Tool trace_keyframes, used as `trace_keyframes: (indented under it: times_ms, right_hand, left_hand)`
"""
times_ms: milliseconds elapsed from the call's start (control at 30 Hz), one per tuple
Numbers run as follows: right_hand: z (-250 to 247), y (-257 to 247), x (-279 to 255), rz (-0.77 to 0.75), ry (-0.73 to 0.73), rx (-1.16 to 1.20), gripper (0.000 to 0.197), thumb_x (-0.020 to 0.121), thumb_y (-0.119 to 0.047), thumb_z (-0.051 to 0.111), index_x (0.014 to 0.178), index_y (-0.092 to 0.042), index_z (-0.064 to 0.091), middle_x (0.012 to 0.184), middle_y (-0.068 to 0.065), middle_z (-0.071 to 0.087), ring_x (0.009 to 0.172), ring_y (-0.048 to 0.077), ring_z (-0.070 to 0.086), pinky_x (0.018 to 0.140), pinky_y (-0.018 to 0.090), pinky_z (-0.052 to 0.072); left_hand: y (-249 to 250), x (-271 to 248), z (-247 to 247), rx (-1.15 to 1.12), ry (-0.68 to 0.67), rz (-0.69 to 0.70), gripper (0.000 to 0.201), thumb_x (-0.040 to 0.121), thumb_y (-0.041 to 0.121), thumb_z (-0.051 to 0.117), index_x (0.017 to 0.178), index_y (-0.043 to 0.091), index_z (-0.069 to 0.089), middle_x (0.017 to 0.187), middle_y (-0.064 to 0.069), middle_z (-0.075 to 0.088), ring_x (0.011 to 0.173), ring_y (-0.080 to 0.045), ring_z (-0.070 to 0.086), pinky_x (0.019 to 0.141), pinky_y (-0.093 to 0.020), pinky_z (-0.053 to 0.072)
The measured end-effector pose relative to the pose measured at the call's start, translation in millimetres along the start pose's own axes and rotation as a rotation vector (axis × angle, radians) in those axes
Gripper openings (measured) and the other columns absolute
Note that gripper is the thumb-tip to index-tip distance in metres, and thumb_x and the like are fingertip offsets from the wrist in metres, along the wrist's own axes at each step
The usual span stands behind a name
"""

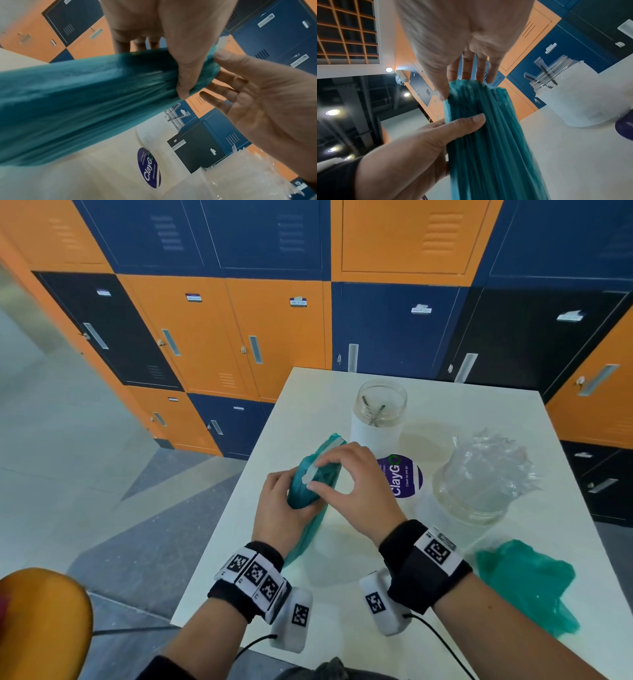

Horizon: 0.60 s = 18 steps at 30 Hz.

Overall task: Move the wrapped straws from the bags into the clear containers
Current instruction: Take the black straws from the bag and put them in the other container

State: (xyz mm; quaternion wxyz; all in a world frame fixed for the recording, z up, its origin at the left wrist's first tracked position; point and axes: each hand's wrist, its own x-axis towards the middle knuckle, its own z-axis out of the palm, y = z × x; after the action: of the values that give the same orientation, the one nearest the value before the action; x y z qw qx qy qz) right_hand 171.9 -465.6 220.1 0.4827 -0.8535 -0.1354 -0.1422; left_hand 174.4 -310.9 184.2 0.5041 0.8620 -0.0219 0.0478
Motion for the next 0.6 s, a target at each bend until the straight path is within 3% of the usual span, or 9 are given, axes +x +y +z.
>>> trace_keyframes:
  times_ms: [133, 267, 433, 533, 600]
  right_hand:
    - [-1.5, 0.9, -4.0, 0.009, 0.028, -0.064, 0.022, 0.079, -0.032, 0.076, 0.095, -0.022, 0.064, 0.101, -0.01, 0.058, 0.102, 0.005, 0.049, 0.091, 0.018, 0.04]
    - [-4.1, 0.3, -5.7, 0.035, 0.077, -0.007, 0.01, 0.084, -0.03, 0.071, 0.088, -0.023, 0.065, 0.094, -0.01, 0.06, 0.097, 0.008, 0.053, 0.087, 0.021, 0.043]
    - [-7.8, -1.7, -6.6, 0.154, 0.128, 0.118, 0.008, 0.089, -0.029, 0.066, 0.087, -0.021, 0.063, 0.087, -0.014, 0.065, 0.091, 0.007, 0.06, 0.083, 0.025, 0.048]
    - [-8.8, -5.8, -4.3, 0.243, 0.143, 0.22, 0.011, 0.092, -0.029, 0.064, 0.088, -0.019, 0.059, 0.087, -0.01, 0.068, 0.087, 0.005, 0.065, 0.08, 0.023, 0.051]
    - [-7.2, -7.4, -3.7, 0.264, 0.137, 0.237, 0.013, 0.092, -0.029, 0.064, 0.09, -0.017, 0.058, 0.086, -0.008, 0.069, 0.086, 0.004, 0.066, 0.08, 0.021, 0.051]
  left_hand:
    - [6.7, -0.9, 2.4, 0.032, -0.057, -0.01, 0.047, 0.073, 0.028, 0.079, 0.117, 0.03, 0.062, 0.101, 0.014, 0.06, 0.094, 0.004, 0.057, 0.076, -0.013, 0.042]
    - [8.1, -1.1, 4.8, 0.012, -0.095, -0.021, 0.047, 0.074, 0.032, 0.078, 0.118, 0.033, 0.06, 0.103, 0.015, 0.063, 0.096, 0.003, 0.058, 0.078, -0.014, 0.043]
    - [6.7, 1.2, 2.4, -0.032, -0.182, -0.062, 0.049, 0.078, 0.019, 0.078, 0.118, 0.034, 0.054, 0.105, 0.018, 0.064, 0.096, 0.011, 0.057, 0.074, -0.005, 0.042]
    - [8.0, 1.5, 2.9, -0.071, -0.22, -0.049, 0.05, 0.079, 0.011, 0.076, 0.115, 0.035, 0.051, 0.108, 0.018, 0.064, 0.099, 0.006, 0.059, 0.077, -0.009, 0.043]
    - [11.2, 0.0, 4.9, -0.115, -0.216, -0.033, 0.054, 0.076, 0.005, 0.079, 0.108, 0.039, 0.05, 0.11, 0.015, 0.06, 0.101, 0.007, 0.058, 0.077, -0.005, 0.043]
